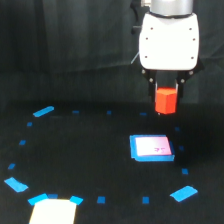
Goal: Pick up the red object from the table
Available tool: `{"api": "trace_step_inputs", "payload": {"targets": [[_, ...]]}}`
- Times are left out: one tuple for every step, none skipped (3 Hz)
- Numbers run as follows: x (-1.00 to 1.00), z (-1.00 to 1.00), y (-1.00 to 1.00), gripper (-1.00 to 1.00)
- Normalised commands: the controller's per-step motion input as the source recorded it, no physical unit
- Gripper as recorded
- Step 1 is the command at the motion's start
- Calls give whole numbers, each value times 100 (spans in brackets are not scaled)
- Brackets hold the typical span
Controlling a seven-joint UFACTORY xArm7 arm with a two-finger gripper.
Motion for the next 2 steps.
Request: {"api": "trace_step_inputs", "payload": {"targets": [[10, -6, -5, -100], [20, 15, 6, -97]]}}
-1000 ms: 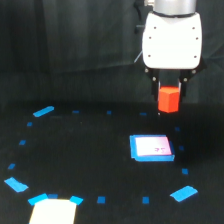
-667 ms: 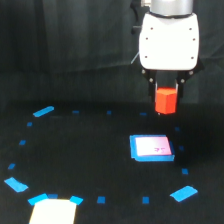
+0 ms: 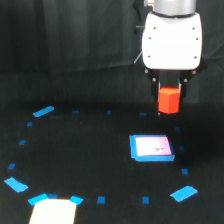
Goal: Pick up the red object from the table
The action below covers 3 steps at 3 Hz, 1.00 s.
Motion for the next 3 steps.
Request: {"api": "trace_step_inputs", "payload": {"targets": [[0, 11, -17, -100], [-20, 50, -29, -100], [7, 19, 1, -100]]}}
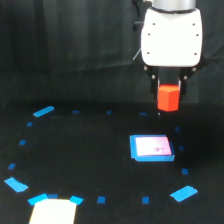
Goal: Pick up the red object from the table
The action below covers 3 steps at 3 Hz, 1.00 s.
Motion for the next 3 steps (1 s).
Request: {"api": "trace_step_inputs", "payload": {"targets": [[4, 4, 8, -95], [-81, 90, -14, -100], [-12, -34, 12, -100]]}}
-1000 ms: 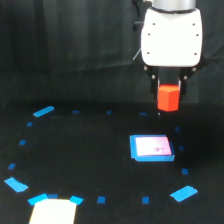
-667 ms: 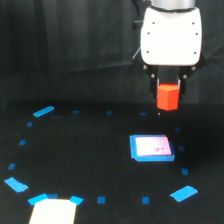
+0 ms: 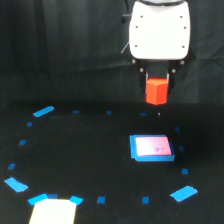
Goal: Pick up the red object from the table
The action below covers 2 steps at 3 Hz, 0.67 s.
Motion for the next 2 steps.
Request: {"api": "trace_step_inputs", "payload": {"targets": [[-34, 23, 11, -100], [22, -27, 6, -99]]}}
